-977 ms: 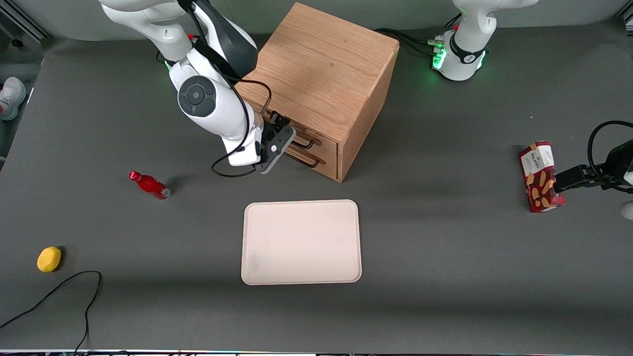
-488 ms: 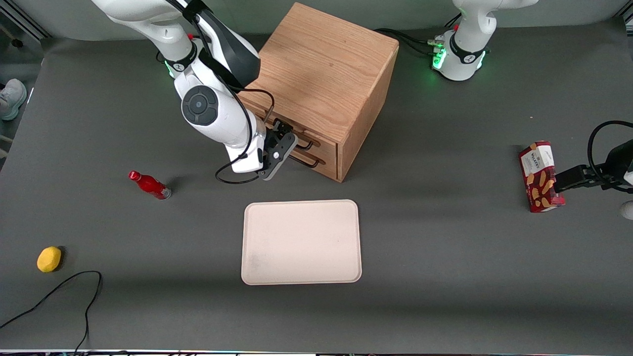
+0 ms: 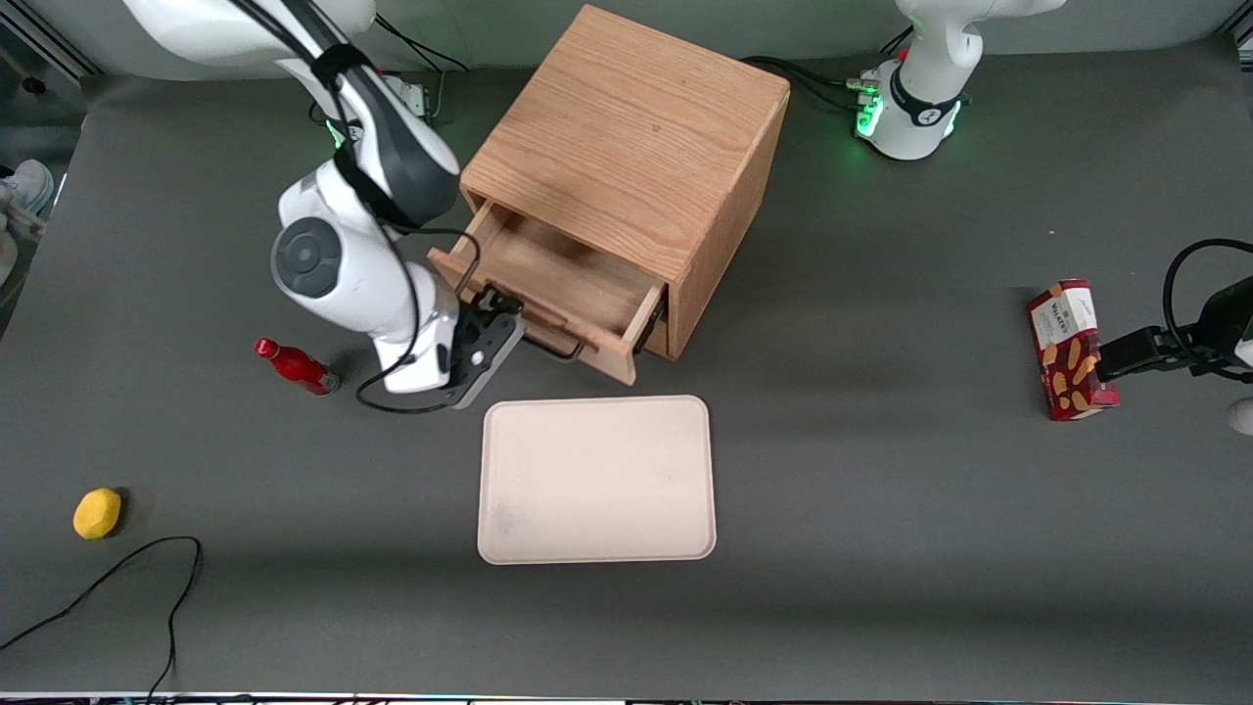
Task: Open upper drawer
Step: 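Pull the handle outward with the right gripper, sliding the drawer open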
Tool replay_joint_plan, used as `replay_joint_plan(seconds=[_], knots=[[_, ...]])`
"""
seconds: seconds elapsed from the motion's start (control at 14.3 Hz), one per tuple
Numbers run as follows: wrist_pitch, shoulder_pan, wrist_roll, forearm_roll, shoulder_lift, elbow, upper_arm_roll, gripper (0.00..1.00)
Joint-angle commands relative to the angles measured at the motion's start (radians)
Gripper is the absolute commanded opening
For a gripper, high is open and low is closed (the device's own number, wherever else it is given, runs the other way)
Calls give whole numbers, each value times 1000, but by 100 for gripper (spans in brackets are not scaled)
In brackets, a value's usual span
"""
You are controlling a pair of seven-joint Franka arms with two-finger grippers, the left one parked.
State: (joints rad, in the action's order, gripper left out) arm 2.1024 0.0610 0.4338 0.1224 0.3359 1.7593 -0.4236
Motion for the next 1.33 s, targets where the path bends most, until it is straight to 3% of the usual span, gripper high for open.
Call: replay_joint_plan(seconds=[0.0,1.26], knots=[[-1,11,20,-14,48,-72,35,100],[73,-58,82,-4,150,-225,109,100]])
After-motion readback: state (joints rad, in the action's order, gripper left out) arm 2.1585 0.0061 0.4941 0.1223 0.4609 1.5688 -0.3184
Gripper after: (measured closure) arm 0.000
